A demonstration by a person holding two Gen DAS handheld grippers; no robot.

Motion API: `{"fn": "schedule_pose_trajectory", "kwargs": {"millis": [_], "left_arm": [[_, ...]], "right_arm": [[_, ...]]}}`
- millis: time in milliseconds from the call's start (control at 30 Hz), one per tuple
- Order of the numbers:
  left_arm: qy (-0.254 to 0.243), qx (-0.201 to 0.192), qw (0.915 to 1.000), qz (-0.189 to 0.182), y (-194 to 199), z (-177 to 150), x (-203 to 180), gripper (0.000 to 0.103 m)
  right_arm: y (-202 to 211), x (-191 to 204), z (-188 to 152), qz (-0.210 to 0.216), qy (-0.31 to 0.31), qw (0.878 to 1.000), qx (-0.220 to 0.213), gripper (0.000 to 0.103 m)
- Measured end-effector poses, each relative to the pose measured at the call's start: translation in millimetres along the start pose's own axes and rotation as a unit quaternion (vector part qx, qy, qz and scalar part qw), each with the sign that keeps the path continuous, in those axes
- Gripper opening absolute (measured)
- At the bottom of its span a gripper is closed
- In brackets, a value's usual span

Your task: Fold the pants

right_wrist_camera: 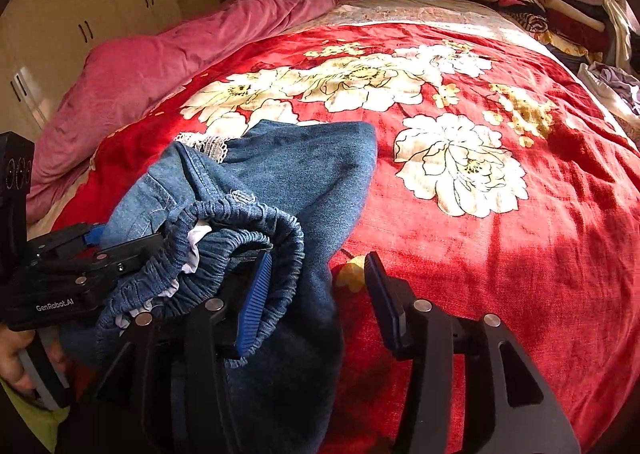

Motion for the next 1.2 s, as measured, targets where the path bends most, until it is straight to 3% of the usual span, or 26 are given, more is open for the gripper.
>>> {"fn": "schedule_pose_trajectory", "kwargs": {"millis": [133, 167, 333, 367, 400, 433, 567, 800, 1200], "left_arm": [[-0.002, -0.013, 0.9999, 0.003, 14, -2, -2, 0.066], [-0.002, -0.018, 0.9998, 0.004, 20, -3, -2, 0.068], [-0.007, -0.051, 0.9984, 0.025, 50, -2, -3, 0.081], [-0.008, -0.058, 0.9979, 0.028, 57, -3, -3, 0.083], [-0.009, -0.065, 0.9974, 0.031, 64, -4, -4, 0.086], [-0.009, -0.071, 0.9969, 0.034, 71, -4, -4, 0.087], [-0.011, -0.095, 0.9945, 0.044, 98, -10, -7, 0.093], [0.005, -0.116, 0.9927, 0.032, 128, -31, -14, 0.093], [0.019, -0.126, 0.9908, 0.046, 142, -75, -23, 0.093]], "right_arm": [[20, -1, -3, 0.004, -0.008, 1.000, -0.022, 0.061], [26, -1, -3, 0.001, -0.009, 1.000, -0.028, 0.067], [58, 5, -6, -0.006, -0.006, 0.998, -0.059, 0.069], [64, 6, -7, -0.006, -0.004, 0.998, -0.066, 0.074], [71, 8, -8, -0.007, -0.005, 0.997, -0.073, 0.093], [79, 9, -9, -0.009, -0.007, 0.996, -0.083, 0.096], [105, 17, -16, -0.006, -0.006, 0.994, -0.112, 0.097], [139, 31, -31, 0.009, 0.007, 0.990, -0.143, 0.098], [174, 44, -74, 0.020, 0.008, 0.985, -0.170, 0.098]]}}
Point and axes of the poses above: each gripper's, at about its wrist camera, not at the fingertips, and y roughly against the way its jaws point, x to its left, z to its top, the point moved 9 cm from there along -y, roughly the way its jaws point, and after that the axes turned 14 degrees about x, right-handed, at the moved point
